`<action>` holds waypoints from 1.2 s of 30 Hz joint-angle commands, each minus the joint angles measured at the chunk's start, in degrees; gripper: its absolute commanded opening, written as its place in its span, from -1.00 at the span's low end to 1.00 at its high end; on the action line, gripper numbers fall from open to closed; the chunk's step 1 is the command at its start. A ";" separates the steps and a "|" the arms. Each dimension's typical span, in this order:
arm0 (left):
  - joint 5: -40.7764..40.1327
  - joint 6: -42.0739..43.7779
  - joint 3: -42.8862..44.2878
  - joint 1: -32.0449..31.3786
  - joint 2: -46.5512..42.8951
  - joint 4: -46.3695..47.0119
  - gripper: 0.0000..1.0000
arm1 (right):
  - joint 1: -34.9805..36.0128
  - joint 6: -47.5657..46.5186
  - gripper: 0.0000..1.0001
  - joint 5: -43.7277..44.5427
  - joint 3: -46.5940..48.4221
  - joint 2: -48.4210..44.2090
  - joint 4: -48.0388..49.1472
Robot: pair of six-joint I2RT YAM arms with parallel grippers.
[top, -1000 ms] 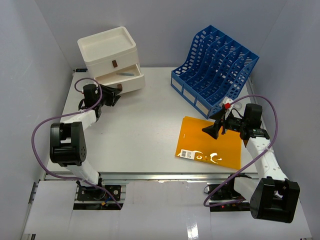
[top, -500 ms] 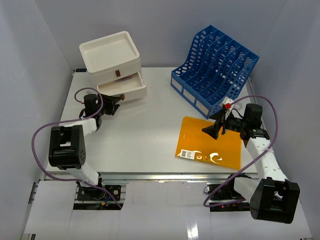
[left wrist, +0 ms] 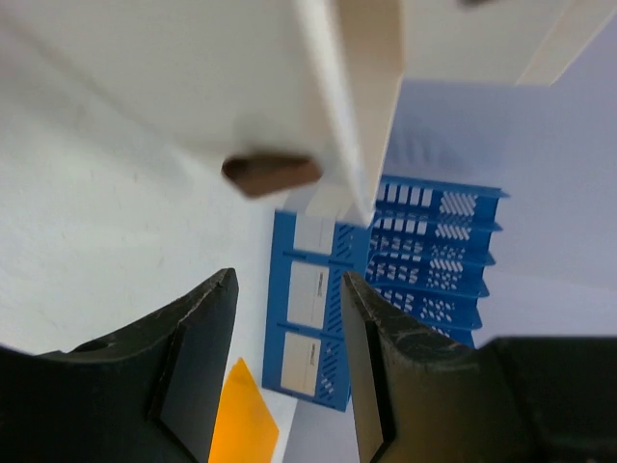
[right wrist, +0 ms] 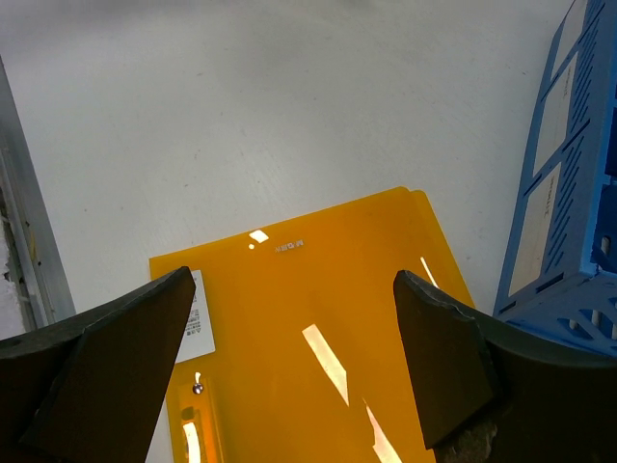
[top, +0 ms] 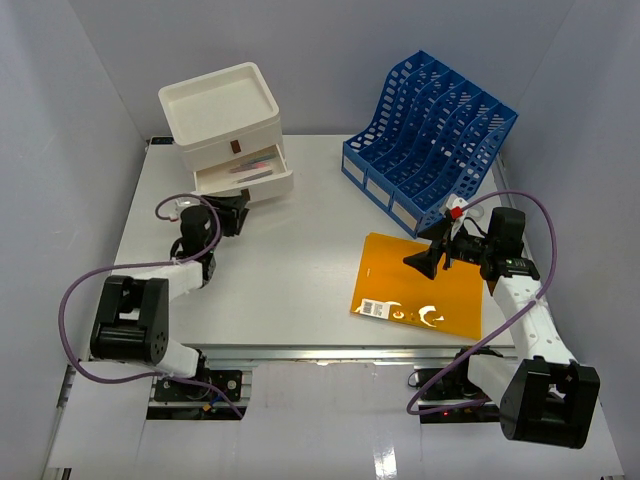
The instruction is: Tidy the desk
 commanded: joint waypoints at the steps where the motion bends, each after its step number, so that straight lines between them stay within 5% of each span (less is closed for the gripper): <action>1: -9.05 -9.32 -0.49 -8.01 4.99 5.12 0.15 | -0.22 0.57 0.80 -1.42 0.34 -1.51 1.37; 9: -18.99 -17.09 9.05 -17.07 18.74 7.45 0.15 | -0.25 0.40 0.80 -1.27 0.34 -2.32 1.41; 15: -23.70 -18.47 19.76 -16.83 29.82 10.75 0.15 | -0.25 0.48 0.80 -1.87 0.34 -2.15 1.32; 20: -25.45 -14.48 27.81 -14.01 30.65 7.34 0.18 | -0.25 0.32 0.80 -1.37 0.35 -2.48 1.31; 36: -8.82 -5.86 26.43 -6.68 27.27 9.33 0.20 | -0.25 0.66 0.81 -1.38 0.17 -1.92 1.70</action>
